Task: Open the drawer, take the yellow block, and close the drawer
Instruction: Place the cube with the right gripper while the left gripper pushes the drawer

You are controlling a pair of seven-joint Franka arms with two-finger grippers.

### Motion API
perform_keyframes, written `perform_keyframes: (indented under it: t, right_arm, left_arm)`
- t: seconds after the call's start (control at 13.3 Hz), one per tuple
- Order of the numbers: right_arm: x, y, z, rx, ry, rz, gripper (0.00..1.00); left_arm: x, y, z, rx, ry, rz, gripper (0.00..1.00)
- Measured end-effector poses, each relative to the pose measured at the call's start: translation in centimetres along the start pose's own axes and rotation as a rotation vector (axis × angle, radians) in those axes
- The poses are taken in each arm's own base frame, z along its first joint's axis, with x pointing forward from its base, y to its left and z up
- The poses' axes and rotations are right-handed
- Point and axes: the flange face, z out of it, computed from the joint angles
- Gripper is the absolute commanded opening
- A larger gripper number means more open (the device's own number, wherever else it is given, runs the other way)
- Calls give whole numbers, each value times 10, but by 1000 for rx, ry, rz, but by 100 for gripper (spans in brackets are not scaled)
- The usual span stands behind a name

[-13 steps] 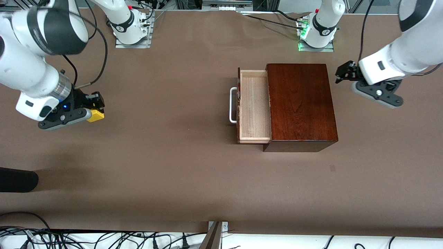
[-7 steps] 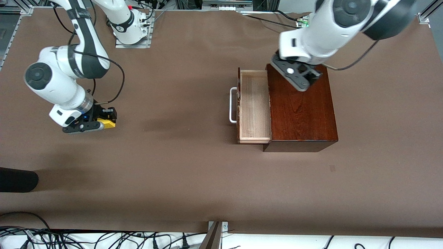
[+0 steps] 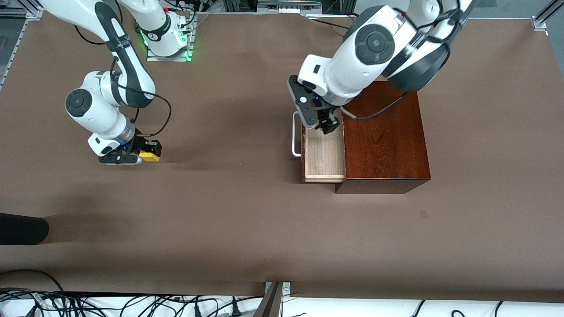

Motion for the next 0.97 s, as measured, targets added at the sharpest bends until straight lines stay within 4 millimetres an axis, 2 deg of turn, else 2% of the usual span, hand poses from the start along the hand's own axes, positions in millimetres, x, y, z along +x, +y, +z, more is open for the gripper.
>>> perform_keyframes:
  t: [0.22, 0.45, 0.6, 0.82, 0.9, 0.97]
  right_arm:
    - [-6, -3, 17, -2, -33, -12, 0]
    - [-11, -17, 30, 2, -54, -95, 0]
    - [-13, -22, 36, 0, -59, -150, 0]
    - [-15, -21, 45, -3, -70, -179, 1]
    - [-15, -21, 48, -4, -74, -180, 18]
    - [-16, -20, 50, -4, -78, -180, 40]
  left_arm:
    - [27, 11, 49, 13, 29, 146, 100]
    - [59, 50, 103, 97, -11, 308, 100]
    - [61, 51, 138, 133, -60, 377, 100]
    - [46, 40, 180, 150, -142, 427, 100]
    - [40, 39, 189, 150, -163, 435, 100]
    - [34, 37, 194, 146, -180, 435, 100]
